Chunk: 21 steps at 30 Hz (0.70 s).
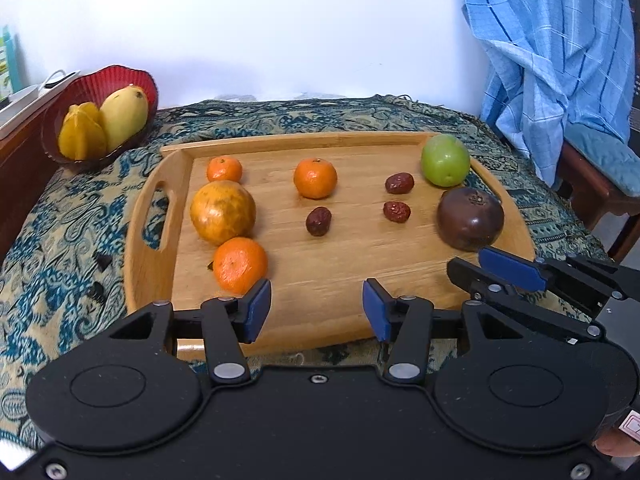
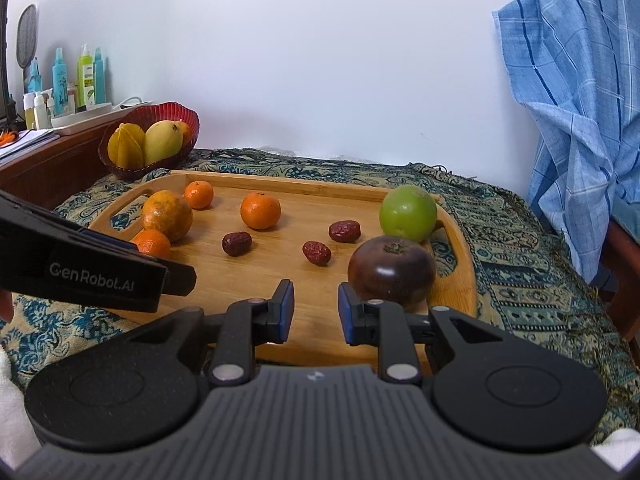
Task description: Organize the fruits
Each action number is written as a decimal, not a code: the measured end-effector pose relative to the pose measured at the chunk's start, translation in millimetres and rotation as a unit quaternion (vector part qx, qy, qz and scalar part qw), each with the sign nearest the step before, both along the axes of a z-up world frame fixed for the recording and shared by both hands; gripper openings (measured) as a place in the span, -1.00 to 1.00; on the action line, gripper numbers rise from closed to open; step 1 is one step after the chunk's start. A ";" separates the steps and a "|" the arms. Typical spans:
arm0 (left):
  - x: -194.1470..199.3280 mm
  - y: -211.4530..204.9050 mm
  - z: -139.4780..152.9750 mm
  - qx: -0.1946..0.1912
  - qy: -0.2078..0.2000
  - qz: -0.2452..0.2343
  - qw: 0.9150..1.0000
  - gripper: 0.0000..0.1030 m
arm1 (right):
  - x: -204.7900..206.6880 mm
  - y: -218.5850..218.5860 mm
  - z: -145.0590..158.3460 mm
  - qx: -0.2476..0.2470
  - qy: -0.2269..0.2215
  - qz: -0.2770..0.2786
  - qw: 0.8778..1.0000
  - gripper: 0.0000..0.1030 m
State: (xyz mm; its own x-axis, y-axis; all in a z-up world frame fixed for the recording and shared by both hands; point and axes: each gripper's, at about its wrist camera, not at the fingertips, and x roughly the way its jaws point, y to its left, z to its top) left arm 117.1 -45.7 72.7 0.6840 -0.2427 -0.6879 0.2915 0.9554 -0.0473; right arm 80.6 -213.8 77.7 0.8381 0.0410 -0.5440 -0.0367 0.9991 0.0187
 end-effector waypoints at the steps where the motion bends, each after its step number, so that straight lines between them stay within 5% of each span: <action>1: -1.5 1.1 -0.3 0.000 -0.001 0.005 1.000 -0.05 | -1.1 -0.6 0.0 0.004 0.001 -0.002 1.000 -0.26; 21: -24.5 14.1 -14.9 -0.001 0.001 0.043 0.999 0.08 | -21.6 -6.7 -7.1 0.049 0.015 -0.037 0.998 -0.24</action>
